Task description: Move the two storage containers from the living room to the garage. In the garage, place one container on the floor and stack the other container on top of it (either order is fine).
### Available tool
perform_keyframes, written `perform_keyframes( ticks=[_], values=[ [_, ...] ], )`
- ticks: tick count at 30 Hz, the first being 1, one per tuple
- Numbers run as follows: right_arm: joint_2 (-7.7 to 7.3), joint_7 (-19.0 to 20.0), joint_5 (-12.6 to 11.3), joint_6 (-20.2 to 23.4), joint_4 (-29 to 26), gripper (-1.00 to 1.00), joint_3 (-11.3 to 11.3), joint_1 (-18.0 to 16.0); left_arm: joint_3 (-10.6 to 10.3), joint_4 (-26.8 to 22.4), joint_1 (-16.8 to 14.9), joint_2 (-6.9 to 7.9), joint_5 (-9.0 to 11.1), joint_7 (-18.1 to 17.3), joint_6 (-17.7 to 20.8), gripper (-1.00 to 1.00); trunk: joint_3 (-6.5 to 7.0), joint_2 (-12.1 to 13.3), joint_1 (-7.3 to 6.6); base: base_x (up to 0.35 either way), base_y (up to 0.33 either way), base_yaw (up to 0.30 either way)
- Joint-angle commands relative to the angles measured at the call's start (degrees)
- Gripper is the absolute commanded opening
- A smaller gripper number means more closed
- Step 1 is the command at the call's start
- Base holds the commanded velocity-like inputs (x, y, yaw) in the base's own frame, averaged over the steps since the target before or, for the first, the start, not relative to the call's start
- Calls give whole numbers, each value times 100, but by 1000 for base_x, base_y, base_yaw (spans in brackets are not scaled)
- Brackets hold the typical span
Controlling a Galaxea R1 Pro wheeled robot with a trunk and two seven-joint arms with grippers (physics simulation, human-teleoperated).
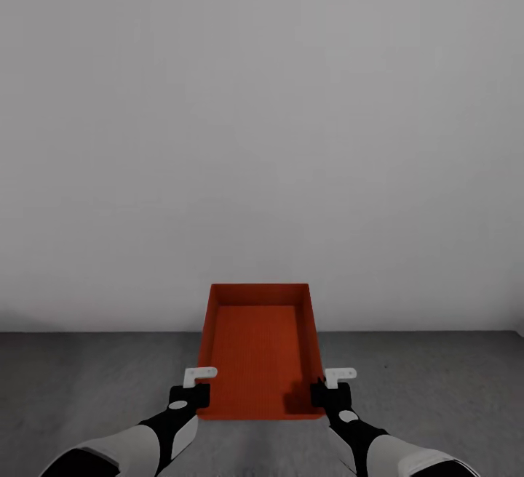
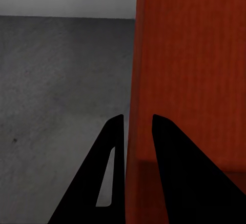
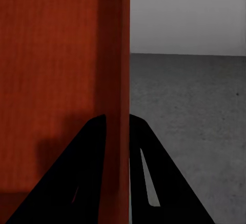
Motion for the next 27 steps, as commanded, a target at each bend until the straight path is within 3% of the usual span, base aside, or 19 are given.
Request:
perform_keyframes(
  ticks=[1, 16, 27],
  values=[
    [1, -4, -68, -15, 15, -100, -207, -1, 382, -12, -9, 146, 1, 50, -333, -100, -17, -6, 0, 0, 0, 0],
    [1, -4, -68, -15, 15, -100, -207, -1, 390, -12, -9, 145, -2, 53, -374, -100, -154, -6, 0, 0, 0, 0],
    [1, -4, -68, -15, 15, -100, -207, -1, 384, -12, -9, 150, -24, 43, -383, -100, -452, -448, 242, 0, 0, 0]
  ],
)
